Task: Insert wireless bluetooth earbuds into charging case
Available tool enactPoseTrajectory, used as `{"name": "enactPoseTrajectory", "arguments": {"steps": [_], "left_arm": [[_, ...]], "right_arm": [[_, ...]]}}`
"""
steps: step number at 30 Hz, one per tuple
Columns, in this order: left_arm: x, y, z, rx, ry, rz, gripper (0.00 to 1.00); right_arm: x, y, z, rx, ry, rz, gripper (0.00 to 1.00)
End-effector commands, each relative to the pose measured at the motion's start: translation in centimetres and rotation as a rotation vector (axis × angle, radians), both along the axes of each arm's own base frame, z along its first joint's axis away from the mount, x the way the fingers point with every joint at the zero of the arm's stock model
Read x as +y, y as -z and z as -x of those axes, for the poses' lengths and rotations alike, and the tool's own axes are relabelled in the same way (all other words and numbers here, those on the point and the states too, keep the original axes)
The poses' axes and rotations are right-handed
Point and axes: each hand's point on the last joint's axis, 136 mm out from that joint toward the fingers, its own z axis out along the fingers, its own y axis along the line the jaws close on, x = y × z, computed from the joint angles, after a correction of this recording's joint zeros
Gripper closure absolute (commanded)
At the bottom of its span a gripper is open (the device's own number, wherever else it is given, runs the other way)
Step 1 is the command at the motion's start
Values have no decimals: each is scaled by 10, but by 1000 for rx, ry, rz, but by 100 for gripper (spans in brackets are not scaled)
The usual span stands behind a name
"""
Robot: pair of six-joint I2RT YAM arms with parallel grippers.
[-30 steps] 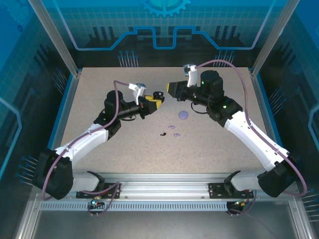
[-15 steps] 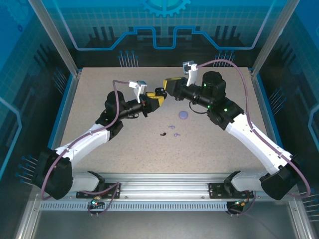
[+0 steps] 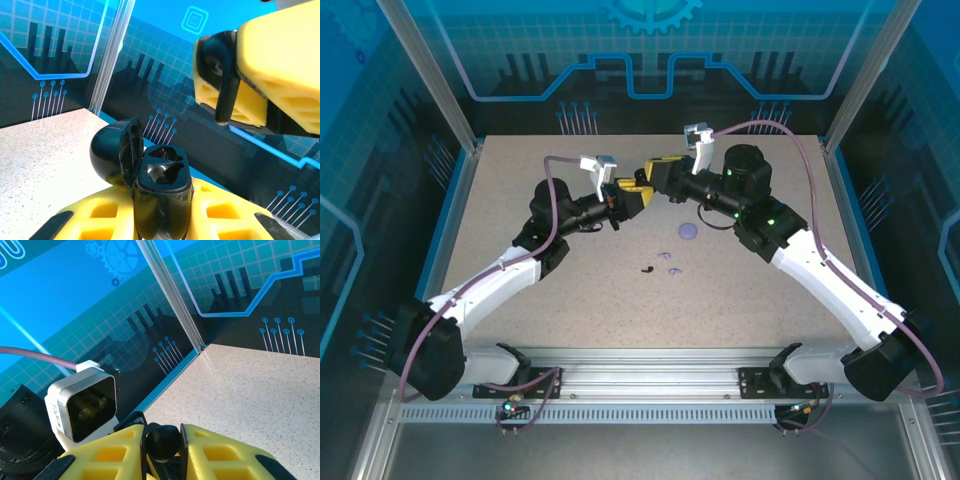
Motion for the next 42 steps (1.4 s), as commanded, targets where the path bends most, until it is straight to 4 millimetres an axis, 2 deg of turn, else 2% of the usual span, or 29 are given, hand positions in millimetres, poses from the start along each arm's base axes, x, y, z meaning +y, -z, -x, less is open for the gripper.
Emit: {"name": "enactPoseTrajectory", "arguments": {"steps": [1, 10, 24, 42], "left_arm": [[-2, -31, 6, -54, 9, 47, 79], [-3, -40, 12, -72, 21, 55, 78], [-4, -47, 21, -98, 43, 63, 78], [-3, -56, 24, -112, 42, 69, 78]], "right_arm": [[6, -9, 6, -46, -19, -6, 76], [11, -5, 5, -45, -24, 8, 76], [5, -4, 3, -56, 9, 32, 76], [8, 3, 3, -37, -8, 48, 75]]}}
